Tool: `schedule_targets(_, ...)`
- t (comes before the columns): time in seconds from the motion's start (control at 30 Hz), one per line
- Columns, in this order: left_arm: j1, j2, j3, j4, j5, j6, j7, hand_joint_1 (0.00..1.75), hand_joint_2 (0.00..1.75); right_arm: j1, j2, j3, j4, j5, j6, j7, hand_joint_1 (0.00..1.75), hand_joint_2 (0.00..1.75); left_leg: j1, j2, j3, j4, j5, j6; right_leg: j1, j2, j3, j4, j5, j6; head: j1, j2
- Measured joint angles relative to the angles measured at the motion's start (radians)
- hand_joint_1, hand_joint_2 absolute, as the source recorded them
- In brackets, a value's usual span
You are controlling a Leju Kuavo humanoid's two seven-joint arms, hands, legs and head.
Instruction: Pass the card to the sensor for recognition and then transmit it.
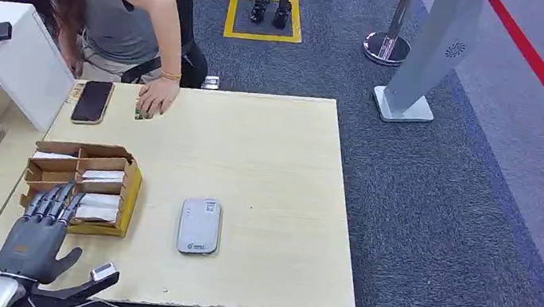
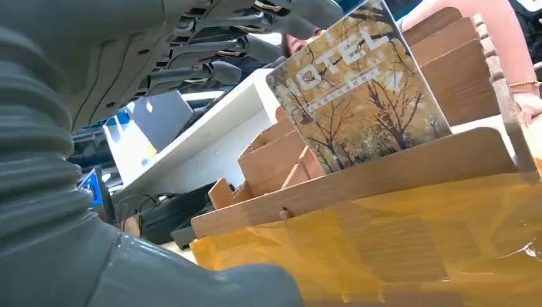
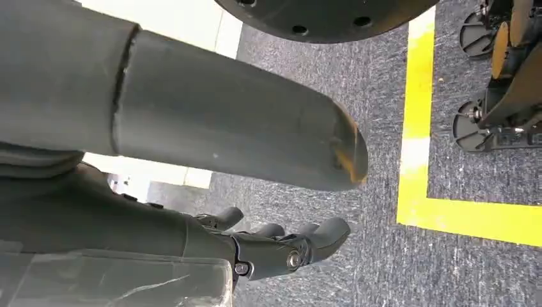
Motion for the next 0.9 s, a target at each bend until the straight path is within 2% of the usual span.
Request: schedule_targets(0.9, -0.054, -0.027, -0.022, 0.032, -0.017, 0.016, -0.011, 0.00, 1.75, 0.000, 0.000, 0.006, 0.000, 0.014, 0.016, -0.011, 0.00, 0.00, 0.000, 0.000, 0.000, 0.000, 0.000, 0.000, 0.000, 0.000, 0.000, 0.000, 0.000, 0.000, 0.000, 0.000)
